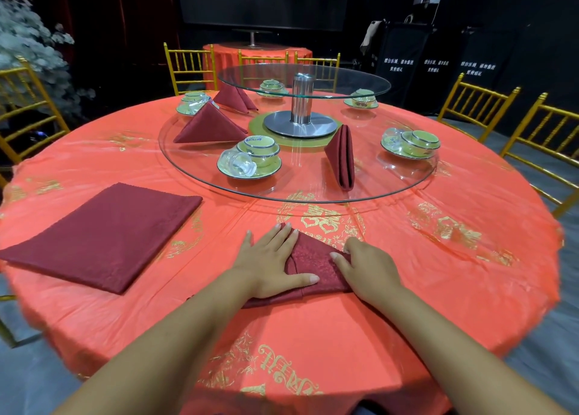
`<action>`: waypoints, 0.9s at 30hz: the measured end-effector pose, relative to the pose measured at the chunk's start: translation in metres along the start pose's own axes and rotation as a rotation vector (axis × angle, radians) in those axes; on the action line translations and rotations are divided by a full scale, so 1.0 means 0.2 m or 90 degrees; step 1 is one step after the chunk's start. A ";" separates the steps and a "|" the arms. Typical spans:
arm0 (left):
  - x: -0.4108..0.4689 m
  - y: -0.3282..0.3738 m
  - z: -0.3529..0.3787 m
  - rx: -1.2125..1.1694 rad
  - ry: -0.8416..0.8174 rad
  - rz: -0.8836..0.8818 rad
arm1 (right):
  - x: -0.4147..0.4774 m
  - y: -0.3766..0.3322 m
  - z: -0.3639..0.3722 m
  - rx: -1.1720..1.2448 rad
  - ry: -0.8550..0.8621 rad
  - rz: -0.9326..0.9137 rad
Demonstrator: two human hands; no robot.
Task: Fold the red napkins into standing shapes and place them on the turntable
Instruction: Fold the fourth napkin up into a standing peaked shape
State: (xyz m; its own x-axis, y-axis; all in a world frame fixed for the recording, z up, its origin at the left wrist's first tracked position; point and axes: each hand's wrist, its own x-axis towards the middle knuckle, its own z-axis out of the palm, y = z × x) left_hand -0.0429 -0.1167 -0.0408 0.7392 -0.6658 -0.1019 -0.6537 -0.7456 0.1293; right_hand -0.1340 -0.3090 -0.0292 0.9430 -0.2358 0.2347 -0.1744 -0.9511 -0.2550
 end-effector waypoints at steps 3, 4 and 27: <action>-0.01 0.00 -0.01 -0.001 -0.022 0.002 | 0.00 0.01 0.00 0.012 0.000 0.001; -0.01 0.00 -0.01 0.001 -0.026 0.002 | 0.00 0.01 0.00 0.013 0.000 0.003; -0.01 0.01 -0.01 0.017 -0.035 -0.006 | -0.26 0.20 -0.04 -0.119 -0.242 -0.156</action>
State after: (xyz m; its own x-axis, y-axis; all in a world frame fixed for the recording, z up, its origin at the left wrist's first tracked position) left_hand -0.0448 -0.1177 -0.0385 0.7360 -0.6584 -0.1577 -0.6511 -0.7522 0.1018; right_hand -0.1919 -0.3366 -0.0432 0.9932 0.0555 -0.1020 0.0501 -0.9973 -0.0541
